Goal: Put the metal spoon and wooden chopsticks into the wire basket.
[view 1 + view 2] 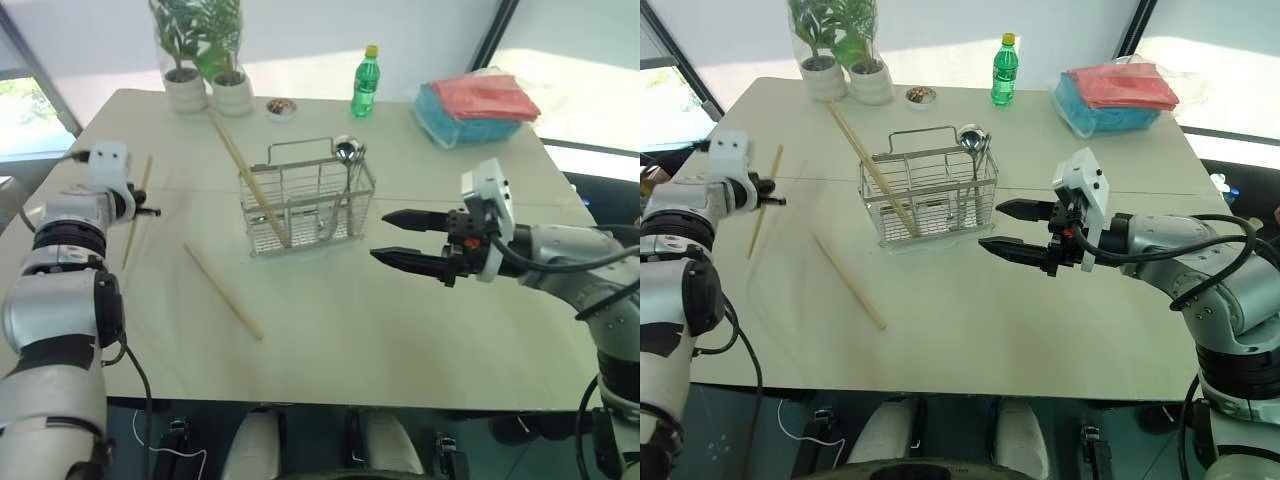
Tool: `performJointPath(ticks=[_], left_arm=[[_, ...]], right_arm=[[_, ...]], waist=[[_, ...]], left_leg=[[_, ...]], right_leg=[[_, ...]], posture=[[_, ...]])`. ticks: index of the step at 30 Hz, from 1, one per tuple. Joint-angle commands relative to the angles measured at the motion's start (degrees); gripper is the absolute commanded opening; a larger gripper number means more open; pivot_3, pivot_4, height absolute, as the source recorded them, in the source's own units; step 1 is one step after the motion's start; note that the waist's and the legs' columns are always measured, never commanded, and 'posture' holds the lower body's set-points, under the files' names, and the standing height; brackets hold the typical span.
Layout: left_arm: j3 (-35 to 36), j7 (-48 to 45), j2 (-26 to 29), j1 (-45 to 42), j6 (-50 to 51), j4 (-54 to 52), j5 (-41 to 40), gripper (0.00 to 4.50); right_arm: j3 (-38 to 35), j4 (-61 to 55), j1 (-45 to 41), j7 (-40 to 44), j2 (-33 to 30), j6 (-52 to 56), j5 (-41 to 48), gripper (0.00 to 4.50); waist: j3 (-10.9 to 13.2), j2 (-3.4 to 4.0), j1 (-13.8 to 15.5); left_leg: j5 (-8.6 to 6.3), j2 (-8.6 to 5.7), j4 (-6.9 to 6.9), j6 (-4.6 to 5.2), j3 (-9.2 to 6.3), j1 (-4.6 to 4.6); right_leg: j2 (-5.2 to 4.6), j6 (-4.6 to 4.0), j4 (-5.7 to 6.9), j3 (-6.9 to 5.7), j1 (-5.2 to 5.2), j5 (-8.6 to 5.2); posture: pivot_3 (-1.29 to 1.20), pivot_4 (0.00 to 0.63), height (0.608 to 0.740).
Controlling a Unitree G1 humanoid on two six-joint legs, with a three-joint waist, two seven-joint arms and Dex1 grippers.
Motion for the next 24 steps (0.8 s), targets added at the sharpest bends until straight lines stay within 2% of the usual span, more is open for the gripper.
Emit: performJointPath(ticks=[1,5,8,12,19,24], left_arm=[[9.5,-5.5,1.1,-0.9,-2.1,-17.9,-11.5,0.02],[15.7,-6.9,-1.2,0.8,6.2,-39.6,-23.2,0.02],[16.3,-4.3,-3.5,-0.8,12.0,-49.1,-28.2,0.02],[14.3,-2.5,-7.4,-1.5,16.6,-56.6,-32.3,0.02],[9.8,-3.3,-13.6,5.6,22.1,-67.2,-37.2,0.02],[5.2,-3.8,-15.9,11.5,20.5,-71.4,-35.0,0.02]], right_arm=[[-3.6,-1.2,-0.3,0.1,-1.4,-0.7,1.3,3.45],[-5.3,-1.6,0.0,-1.2,-1.3,-0.2,2.4,3.45],[-5.7,-2.4,0.9,-2.1,-1.1,-0.1,2.8,3.45],[-6.0,-3.4,2.4,-3.4,-0.7,-0.3,3.0,3.45],[-6.8,-4.7,4.0,-5.6,-0.5,-0.6,3.8,3.45],[-7.0,-4.7,4.2,-7.4,0.1,-1.0,4.0,3.45]], waist=[[0.0,-0.02,-0.2],[0.0,0.03,-0.4],[0.0,0.07,-0.4],[0.0,0.07,-0.3],[0.0,0.10,-0.4],[0.0,0.16,-0.5]], left_leg=[[0.00,-0.01,-0.01,-0.01,0.00,-0.02],[0.00,-0.03,-0.05,-0.02,0.07,0.02],[0.00,-0.04,-0.02,-0.01,0.09,0.13],[0.00,-0.05,0.04,-0.02,0.02,0.28],[0.01,-0.05,0.02,-0.02,0.01,0.28],[0.01,-0.02,0.00,-0.01,0.01,0.30]], right_leg=[[-0.06,0.00,-0.01,0.00,0.01,0.00],[-0.20,0.01,-0.07,0.01,0.03,0.01],[-0.20,0.02,-0.04,0.00,0.13,0.01],[-0.11,0.02,-0.07,0.01,0.29,0.00],[-0.06,0.02,-0.05,0.03,0.31,-0.01],[0.04,0.00,-0.09,0.06,0.25,-0.01]], posture=[[0.00,0.150,0.717],[0.00,0.150,0.717],[0.00,0.150,0.717],[0.00,0.150,0.717],[0.00,0.150,0.717],[0.00,0.150,0.717]])
